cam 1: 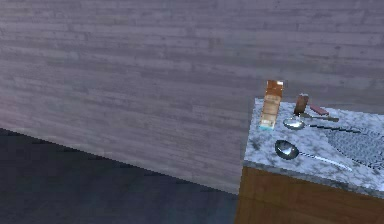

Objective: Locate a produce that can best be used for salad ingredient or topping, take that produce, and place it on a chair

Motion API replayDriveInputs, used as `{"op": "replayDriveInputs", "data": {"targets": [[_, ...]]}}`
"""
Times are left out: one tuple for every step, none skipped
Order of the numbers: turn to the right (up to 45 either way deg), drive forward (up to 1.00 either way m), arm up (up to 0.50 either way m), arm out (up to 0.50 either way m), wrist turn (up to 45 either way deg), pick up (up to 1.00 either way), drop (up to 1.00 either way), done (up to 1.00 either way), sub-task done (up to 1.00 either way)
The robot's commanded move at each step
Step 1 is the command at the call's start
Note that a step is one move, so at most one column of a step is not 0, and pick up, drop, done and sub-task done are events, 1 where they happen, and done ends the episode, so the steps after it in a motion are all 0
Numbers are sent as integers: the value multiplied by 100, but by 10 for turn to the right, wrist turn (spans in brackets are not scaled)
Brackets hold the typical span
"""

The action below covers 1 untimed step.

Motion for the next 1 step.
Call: {"op": "replayDriveInputs", "data": {"targets": [[0, 0, 0, 0, -450, 0, 0, 0, 0]]}}
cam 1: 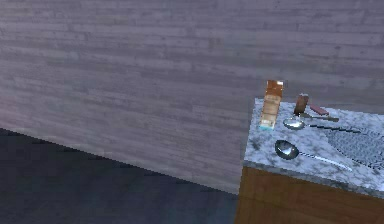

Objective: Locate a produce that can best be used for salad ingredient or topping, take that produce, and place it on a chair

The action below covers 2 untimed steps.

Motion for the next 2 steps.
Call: {"op": "replayDriveInputs", "data": {"targets": [[0, 0, 0, 0, -90, 0, 0, 0, 0], [0, 0, 0, -48, 0, 0, 0, 0, 0]]}}
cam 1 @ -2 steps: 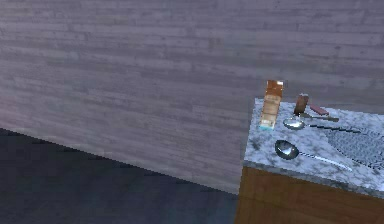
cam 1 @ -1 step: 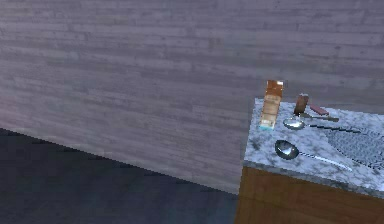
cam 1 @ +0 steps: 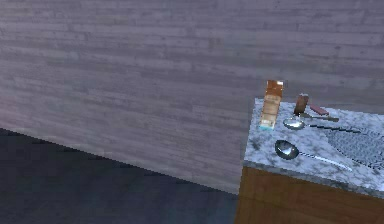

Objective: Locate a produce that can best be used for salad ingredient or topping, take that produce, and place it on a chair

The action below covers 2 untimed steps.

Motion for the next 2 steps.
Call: {"op": "replayDriveInputs", "data": {"targets": [[-450, 0, 0, 0, 0, 0, 0, 0, 0], [-360, 0, 0, 0, 0, 0, 0, 0, 0]]}}
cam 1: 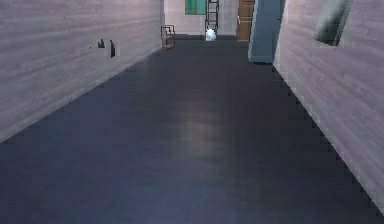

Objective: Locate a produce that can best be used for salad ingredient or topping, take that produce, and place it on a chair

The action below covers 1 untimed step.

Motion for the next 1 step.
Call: {"op": "replayDriveInputs", "data": {"targets": [[0, 100, 0, 0, 0, 0, 0, 0, 0]]}}
